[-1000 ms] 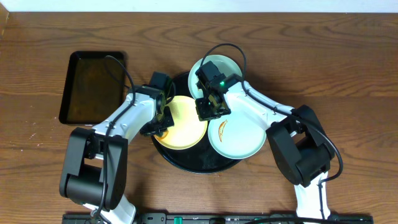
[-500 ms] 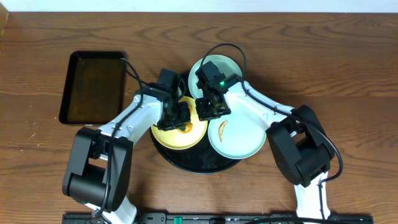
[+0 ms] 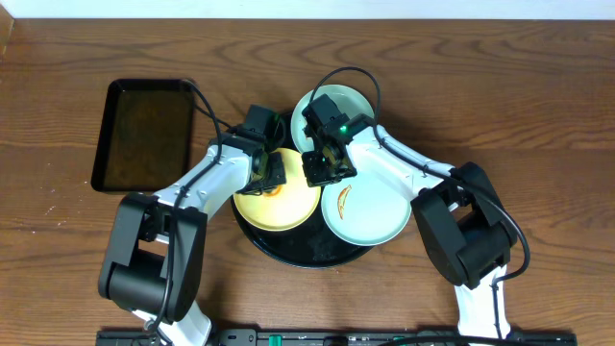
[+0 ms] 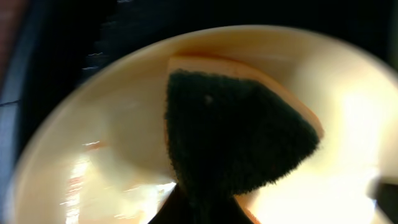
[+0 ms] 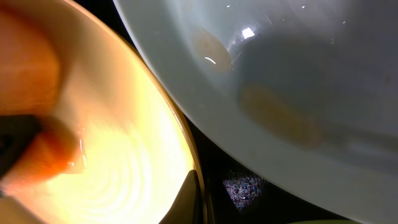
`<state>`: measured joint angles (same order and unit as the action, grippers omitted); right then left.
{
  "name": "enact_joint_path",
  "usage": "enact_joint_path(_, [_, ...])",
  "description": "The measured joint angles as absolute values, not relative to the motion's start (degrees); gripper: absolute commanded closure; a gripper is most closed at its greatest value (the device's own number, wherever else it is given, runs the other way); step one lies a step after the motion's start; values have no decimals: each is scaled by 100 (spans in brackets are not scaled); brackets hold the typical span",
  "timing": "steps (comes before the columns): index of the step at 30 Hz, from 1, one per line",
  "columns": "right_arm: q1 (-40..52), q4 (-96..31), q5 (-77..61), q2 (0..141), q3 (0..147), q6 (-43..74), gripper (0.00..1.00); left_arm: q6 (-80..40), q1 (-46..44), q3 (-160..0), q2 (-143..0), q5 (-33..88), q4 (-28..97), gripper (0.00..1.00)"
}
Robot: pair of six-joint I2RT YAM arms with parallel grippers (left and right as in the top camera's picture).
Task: Clean dirty plates on tray and stack at the side
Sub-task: 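Scrub the yellow plate with the sponge while right gripper holds plate rim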
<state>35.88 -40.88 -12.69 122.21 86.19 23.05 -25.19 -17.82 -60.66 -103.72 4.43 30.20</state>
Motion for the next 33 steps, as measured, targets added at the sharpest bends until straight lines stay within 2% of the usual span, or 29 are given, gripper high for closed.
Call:
enact_joint_path(6, [3586,-4088,-1275,12221,8619,2305,99,-2502,-1551,-6119,-10370,-276,3837,93])
enact_joint_path(11, [3590,-4073,-1343,12221,8619,2305,99,-2596,-1435,-6143,-10350,-303,4202,93])
enact_joint_path(22, [3586,-4082,-1313,12221,8619,2305,99,-2921,-1787,-6143,-10337,1378,3505,92])
enact_joint_path(29, [3586,-4084,-1310,12221,8619,2305,99,-3199,-2145,-6141,-10337,1699,3317,92])
enact_joint_path(33, [3586,-4086,-1310,12221,8619,2303,99,-3262,-2147,-6130,-10337,1728,3701,92])
